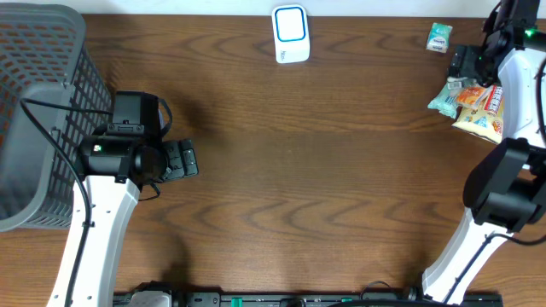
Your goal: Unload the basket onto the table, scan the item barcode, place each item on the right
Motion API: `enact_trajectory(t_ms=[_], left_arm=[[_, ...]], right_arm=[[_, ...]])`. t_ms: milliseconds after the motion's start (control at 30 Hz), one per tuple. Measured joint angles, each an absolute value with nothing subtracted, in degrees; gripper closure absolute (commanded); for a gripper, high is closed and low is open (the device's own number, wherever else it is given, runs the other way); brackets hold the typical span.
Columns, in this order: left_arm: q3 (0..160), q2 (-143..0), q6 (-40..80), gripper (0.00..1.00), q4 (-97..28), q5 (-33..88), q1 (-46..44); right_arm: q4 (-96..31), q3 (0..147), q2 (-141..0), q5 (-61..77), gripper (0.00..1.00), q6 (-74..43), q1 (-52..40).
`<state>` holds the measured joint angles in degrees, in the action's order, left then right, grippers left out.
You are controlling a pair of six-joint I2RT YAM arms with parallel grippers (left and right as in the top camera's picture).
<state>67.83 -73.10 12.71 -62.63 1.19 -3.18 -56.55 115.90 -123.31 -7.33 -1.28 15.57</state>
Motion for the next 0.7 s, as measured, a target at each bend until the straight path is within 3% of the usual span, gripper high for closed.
enact_trajectory(t_ms=[433, 700], left_arm=[[67.8, -73.1, 12.7, 0.02, -62.6, 1.2, -3.2], [67.8, -73.1, 12.7, 0.02, -62.7, 1.2, -3.2]], right_arm=[[-72.2, 114.4, -93.3, 10.0, 0.01, -4.9, 14.3], [-70.2, 93.9, -72.8, 13.2, 0.01, -5.5, 8.5]])
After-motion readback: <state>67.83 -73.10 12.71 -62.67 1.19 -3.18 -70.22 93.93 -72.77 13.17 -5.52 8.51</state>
